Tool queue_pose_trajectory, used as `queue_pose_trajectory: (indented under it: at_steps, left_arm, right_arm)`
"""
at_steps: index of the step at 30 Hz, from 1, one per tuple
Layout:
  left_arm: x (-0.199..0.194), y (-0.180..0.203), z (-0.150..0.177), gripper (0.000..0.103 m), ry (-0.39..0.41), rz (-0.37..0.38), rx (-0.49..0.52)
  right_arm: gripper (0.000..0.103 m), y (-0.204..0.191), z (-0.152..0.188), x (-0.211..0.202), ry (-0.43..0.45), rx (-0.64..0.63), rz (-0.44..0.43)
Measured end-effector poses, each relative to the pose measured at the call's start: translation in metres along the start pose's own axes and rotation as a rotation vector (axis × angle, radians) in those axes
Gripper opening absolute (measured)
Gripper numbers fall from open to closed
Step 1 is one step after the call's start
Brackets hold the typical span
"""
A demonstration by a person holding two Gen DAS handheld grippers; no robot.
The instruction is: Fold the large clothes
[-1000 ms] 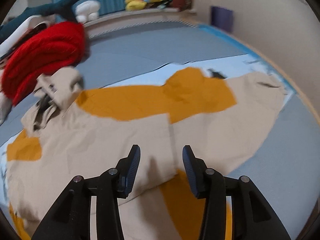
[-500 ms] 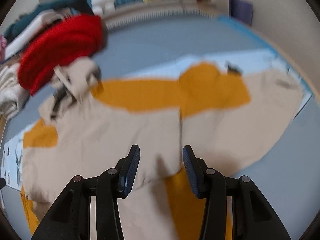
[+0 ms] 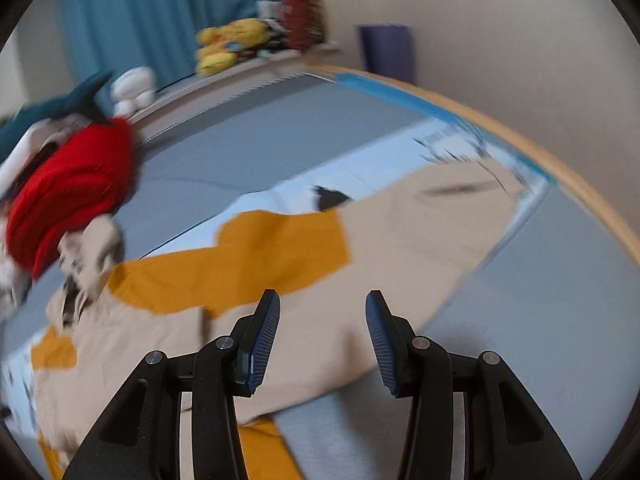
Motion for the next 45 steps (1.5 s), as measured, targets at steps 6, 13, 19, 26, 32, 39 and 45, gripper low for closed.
queue_pose_trajectory:
  at_steps: [6, 13, 19, 26, 32, 39, 45]
  left_arm:
    - [0.003, -0.003, -0.001, 0.02, 0.0, -0.005, -0.004]
    - [0.006, -0.001, 0.0, 0.02, -0.002, -0.008, 0.005]
    - [0.009, 0.005, 0.003, 0.02, -0.002, 0.004, 0.024]
    - [0.019, 0.011, 0.004, 0.02, -0.013, 0.016, 0.037]
    - [0.031, 0.012, 0.003, 0.02, -0.029, 0.015, 0.034]
    - [0.038, 0.01, 0.001, 0.02, -0.04, 0.015, 0.03]
    - [0.038, 0.011, 0.002, 0.02, -0.044, 0.017, 0.039]
  right_arm:
    - [0.046, 0.079, -0.022, 0.025, -0.01, 0.188, 0.002]
    - [0.036, 0.151, -0.029, 0.064, -0.053, 0.392, -0.012]
    - [0.036, 0.17, -0.026, 0.108, -0.119, 0.468, -0.104]
    - [0.036, 0.174, -0.016, 0.159, -0.197, 0.514, -0.11]
    - [0.036, 0.177, -0.007, 0.186, -0.21, 0.551, -0.145]
    - [0.036, 0.176, -0.012, 0.198, -0.179, 0.596, -0.18]
    - [0.033, 0.176, -0.015, 0.202, -0.158, 0.614, -0.183]
Point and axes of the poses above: each gripper's, at about its wrist camera, not at the fingertips, and x roughly the way its jaws point, y to its right, z to its underside, the point moved 1 cm from there along x, roughly the way its jaws point, and after that the axes turned 14 degrees about z, right-handed, at the moved point
